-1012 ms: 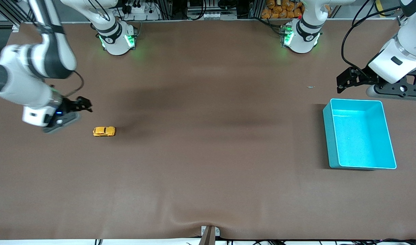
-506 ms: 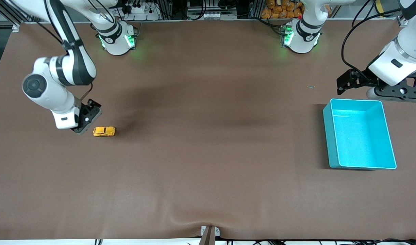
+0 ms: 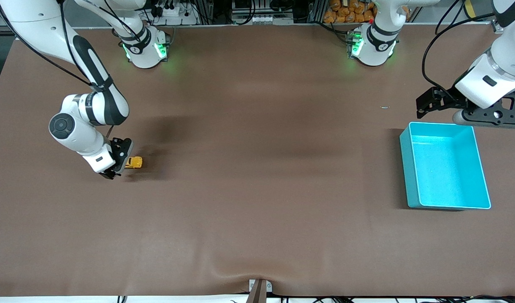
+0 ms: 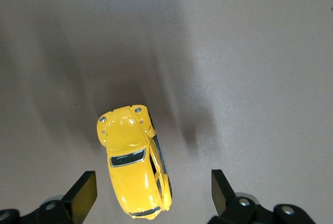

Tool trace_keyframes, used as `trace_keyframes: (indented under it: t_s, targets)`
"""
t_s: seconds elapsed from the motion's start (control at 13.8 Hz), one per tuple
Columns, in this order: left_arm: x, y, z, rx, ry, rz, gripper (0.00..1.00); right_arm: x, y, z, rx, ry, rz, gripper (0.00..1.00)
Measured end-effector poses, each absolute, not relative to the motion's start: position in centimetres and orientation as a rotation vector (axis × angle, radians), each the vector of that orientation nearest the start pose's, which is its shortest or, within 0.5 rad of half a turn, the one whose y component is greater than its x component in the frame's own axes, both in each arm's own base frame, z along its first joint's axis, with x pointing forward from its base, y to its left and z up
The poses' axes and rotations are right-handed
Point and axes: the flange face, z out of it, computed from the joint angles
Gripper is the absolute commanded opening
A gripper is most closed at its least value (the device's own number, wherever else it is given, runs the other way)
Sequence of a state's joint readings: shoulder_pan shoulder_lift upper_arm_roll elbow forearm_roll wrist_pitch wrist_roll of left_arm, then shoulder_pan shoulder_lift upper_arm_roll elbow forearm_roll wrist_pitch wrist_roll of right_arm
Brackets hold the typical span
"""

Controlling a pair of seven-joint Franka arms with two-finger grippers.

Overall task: Wind and store yellow beetle car
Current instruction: 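Reach the right gripper down to the yellow car and close on it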

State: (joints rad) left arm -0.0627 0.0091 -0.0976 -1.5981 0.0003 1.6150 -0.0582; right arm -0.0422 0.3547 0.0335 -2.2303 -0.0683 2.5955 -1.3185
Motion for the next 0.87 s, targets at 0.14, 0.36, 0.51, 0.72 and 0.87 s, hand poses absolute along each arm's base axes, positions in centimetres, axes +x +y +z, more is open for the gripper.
trace_keyframes:
  t_s: [0.14, 0.36, 0.51, 0.72, 0.87]
  targets:
    - [55.4, -8.9, 61.0, -3.139, 0.161, -0.012, 1.0, 54.9, 0.1, 21.2, -2.418, -2.046, 0.014, 0.8]
    - [55.4, -8.9, 61.0, -3.139, 0.16, -0.012, 1.0, 54.7, 0.7, 20.6, -2.366, -2.093, 0.037, 0.79]
    - [55.4, -8.9, 61.0, -3.139, 0.16, -0.012, 1.0, 54.5, 0.7, 20.0, -2.348, -2.099, 0.053, 0.75]
    - [55.4, -8.9, 61.0, -3.139, 0.159, -0.012, 1.0, 54.5, 0.6, 19.8, -2.315, -2.128, 0.062, 0.56]
    - [55.4, -8.8, 61.0, -3.139, 0.158, -0.012, 1.0, 54.4, 0.6, 19.8, -2.3, -2.142, 0.065, 0.49]
